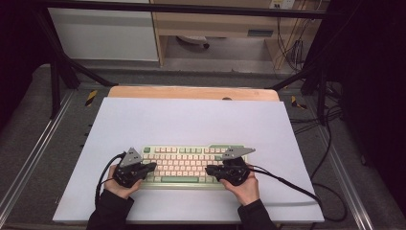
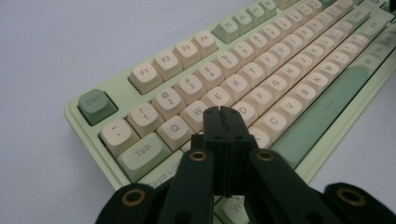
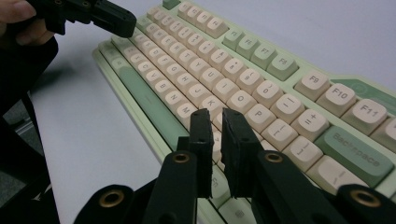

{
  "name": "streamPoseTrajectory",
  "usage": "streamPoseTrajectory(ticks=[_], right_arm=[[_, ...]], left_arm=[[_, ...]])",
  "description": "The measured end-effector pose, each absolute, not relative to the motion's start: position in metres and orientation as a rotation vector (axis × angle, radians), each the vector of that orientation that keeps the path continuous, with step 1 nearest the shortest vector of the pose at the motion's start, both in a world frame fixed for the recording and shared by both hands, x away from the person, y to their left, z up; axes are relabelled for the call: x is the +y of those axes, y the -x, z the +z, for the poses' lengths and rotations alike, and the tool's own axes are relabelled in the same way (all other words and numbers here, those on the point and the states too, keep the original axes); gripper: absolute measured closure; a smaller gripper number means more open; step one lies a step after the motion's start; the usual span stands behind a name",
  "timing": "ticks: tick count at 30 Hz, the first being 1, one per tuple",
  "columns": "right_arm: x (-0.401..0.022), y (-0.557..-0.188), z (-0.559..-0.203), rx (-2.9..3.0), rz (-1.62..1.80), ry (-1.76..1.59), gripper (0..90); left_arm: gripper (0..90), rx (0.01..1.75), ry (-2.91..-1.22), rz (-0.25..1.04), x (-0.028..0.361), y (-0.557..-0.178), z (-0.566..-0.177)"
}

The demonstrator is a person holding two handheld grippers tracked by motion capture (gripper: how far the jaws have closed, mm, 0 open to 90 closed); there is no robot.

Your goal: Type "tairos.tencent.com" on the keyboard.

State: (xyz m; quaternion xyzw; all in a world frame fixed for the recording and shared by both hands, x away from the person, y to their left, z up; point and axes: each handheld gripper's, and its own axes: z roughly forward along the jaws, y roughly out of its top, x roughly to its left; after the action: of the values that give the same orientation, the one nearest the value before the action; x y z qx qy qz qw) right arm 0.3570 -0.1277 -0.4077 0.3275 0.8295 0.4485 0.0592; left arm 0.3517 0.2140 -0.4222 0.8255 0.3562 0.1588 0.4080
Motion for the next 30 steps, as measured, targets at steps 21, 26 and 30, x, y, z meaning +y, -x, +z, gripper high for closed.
streamPoseTrajectory(ticks=[21, 26, 30], right_arm=[[-0.091, -0.377, -0.413, 2.496, 1.338, -1.019, 90.0], [-0.084, -0.383, -0.415, 2.486, 1.334, -1.027, 90.0], [-0.081, -0.387, -0.416, 2.476, 1.334, -1.041, 90.0]], left_arm=[[90.0, 0.895, -2.079, 0.401, 0.214, -0.352, -0.422], [90.0, 0.895, -2.079, 0.4, 0.214, -0.352, -0.422], [90.0, 0.895, -2.079, 0.4, 0.214, -0.352, -0.422]])
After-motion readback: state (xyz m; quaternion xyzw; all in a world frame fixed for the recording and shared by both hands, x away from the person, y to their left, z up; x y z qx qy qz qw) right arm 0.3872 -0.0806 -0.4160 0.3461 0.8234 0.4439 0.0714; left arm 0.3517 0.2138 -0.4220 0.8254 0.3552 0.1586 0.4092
